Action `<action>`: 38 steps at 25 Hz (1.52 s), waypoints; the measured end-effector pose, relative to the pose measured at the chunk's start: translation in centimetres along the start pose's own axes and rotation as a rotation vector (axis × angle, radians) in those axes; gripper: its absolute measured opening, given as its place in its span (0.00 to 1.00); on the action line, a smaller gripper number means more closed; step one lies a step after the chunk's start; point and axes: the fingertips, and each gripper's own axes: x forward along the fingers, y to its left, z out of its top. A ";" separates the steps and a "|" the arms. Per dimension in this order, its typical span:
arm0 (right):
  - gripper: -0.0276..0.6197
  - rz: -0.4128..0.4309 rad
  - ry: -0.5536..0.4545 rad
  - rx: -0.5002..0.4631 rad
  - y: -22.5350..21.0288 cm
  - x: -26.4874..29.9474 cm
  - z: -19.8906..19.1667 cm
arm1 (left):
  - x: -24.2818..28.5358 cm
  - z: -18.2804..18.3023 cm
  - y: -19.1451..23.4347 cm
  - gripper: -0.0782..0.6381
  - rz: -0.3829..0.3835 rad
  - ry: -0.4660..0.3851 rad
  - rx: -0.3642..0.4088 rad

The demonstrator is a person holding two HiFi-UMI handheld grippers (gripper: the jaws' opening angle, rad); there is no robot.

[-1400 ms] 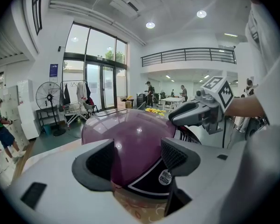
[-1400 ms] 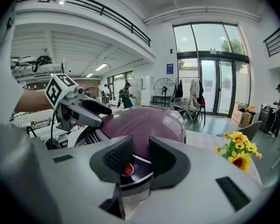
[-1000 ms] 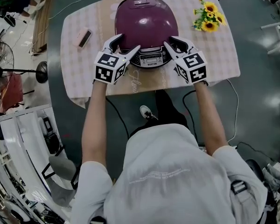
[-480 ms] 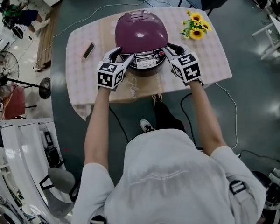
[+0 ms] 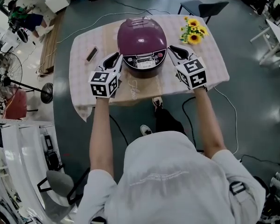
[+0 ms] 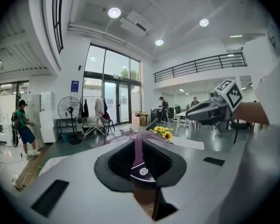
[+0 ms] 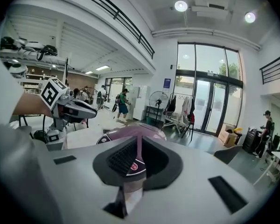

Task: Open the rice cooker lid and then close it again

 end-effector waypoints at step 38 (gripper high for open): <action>0.08 0.012 -0.158 -0.133 3.6 -6.8 6.5 | -9.3 9.3 -4.9 0.13 0.075 -0.155 0.201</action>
